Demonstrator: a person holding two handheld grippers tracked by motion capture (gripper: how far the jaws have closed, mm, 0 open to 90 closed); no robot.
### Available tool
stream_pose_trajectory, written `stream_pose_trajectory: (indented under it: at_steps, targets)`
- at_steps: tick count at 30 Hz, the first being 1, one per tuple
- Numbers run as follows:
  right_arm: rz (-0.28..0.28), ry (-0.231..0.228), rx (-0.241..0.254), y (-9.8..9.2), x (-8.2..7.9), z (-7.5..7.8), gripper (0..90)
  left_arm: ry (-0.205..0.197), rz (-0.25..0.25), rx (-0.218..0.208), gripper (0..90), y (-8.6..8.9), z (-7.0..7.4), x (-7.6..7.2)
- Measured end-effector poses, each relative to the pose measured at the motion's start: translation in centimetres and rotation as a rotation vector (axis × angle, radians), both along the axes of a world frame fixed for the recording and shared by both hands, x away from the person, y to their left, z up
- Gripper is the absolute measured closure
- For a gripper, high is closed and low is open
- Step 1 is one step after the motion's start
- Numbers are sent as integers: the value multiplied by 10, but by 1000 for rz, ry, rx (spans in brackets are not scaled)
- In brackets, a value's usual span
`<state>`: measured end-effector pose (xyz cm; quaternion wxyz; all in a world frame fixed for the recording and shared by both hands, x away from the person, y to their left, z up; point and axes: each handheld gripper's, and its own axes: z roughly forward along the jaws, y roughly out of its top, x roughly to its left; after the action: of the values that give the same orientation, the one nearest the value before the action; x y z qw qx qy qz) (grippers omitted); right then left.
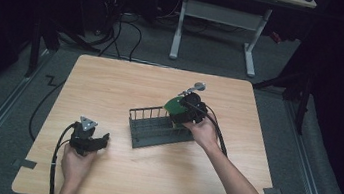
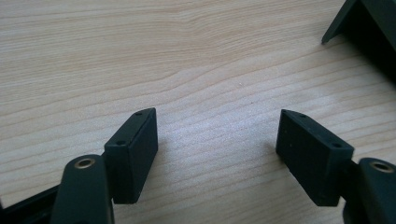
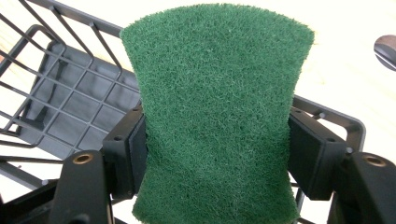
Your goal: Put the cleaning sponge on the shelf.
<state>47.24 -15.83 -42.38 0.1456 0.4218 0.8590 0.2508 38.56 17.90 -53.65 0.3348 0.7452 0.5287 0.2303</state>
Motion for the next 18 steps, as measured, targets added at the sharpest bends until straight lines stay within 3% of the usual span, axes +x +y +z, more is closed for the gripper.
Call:
stream_pose_trajectory:
  at_steps: [18]
  targets:
    - [8,25,-19,1,-2,-11,312,0,0,0,299,0,0,0]
